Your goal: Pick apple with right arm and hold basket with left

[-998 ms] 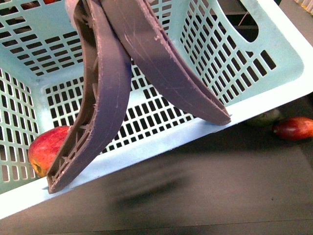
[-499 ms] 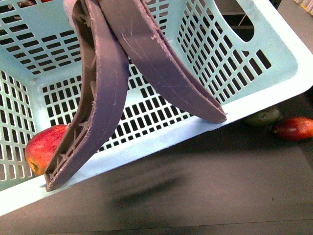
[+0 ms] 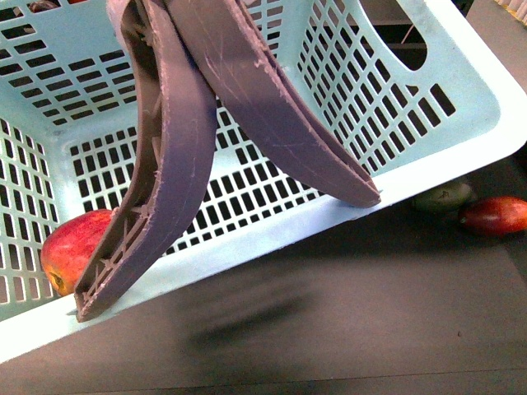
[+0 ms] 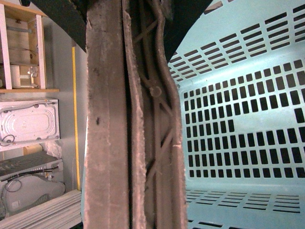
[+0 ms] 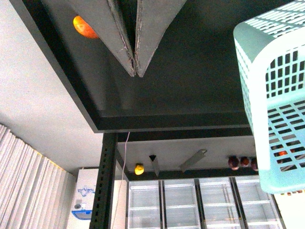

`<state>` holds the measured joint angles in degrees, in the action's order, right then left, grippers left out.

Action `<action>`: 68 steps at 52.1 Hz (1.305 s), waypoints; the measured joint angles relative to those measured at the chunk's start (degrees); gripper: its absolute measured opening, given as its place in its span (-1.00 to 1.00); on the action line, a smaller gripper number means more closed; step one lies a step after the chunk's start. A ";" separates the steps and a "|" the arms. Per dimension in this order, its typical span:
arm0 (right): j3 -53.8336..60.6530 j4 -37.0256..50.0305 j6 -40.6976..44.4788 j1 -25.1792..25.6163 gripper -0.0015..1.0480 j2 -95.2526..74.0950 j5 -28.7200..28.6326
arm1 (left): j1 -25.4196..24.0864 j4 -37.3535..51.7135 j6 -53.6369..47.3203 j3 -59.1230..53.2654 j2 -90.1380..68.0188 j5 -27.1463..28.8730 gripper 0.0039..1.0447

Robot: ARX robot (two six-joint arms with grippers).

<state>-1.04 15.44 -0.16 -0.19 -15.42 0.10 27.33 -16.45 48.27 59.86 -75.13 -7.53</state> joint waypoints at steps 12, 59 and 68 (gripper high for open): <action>0.00 -3.28 0.00 0.00 -0.96 3.32 0.02 | 0.00 0.00 0.02 0.00 0.00 -0.04 -0.66; 0.00 -15.37 0.02 0.00 0.46 15.08 0.02 | 0.00 0.00 0.04 0.00 0.00 -0.02 -0.66; 0.00 -15.37 0.00 0.00 0.86 15.08 0.04 | -0.46 2.95 1.70 -0.92 0.17 -2.21 -0.66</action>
<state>-1.04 0.08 -0.16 -0.19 -0.34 0.14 26.87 -13.50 49.98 58.94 -74.96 -9.74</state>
